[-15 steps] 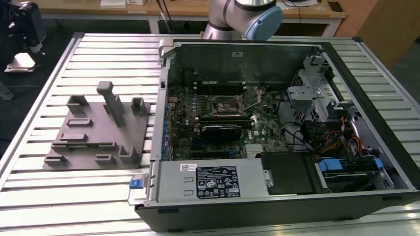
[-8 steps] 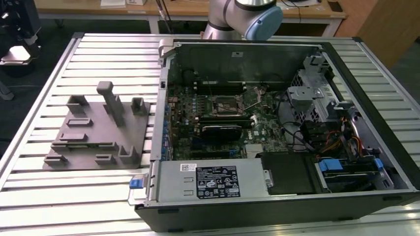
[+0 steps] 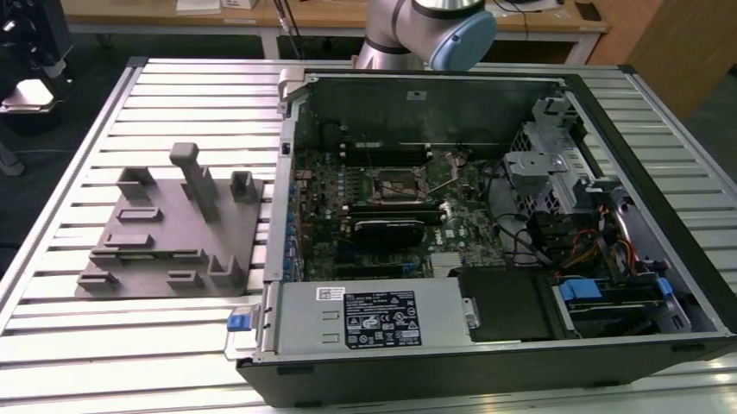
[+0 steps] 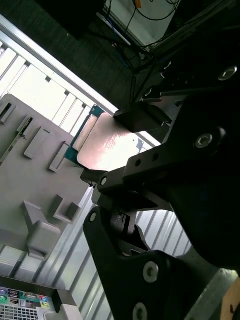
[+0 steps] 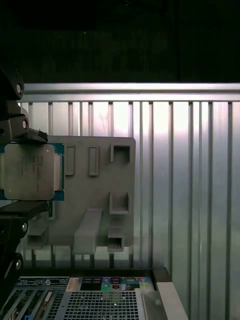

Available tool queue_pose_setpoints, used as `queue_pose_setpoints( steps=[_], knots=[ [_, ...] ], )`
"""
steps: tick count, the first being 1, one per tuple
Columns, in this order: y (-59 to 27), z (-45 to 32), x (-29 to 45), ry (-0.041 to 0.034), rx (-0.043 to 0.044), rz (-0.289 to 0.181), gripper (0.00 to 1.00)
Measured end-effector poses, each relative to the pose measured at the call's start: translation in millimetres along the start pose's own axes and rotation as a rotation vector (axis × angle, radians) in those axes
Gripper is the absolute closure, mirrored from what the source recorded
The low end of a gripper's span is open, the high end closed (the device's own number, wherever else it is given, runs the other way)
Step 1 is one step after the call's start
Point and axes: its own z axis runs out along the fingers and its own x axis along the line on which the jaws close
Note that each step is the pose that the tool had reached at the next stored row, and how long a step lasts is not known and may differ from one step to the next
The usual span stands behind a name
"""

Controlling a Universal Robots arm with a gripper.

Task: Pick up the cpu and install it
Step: 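Pick up the cpu and move it towards the insertion slot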

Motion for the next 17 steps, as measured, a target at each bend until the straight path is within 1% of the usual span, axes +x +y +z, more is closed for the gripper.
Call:
queue_pose_setpoints(
  steps=[5,17],
  knots=[
    [0.1,0.3,-5.8,-0.0002,-0.0001,0.0,0.46],
    [0.5,0.9,-24.2,-0.0002,-0.0001,0.0,0.46]
  ],
)
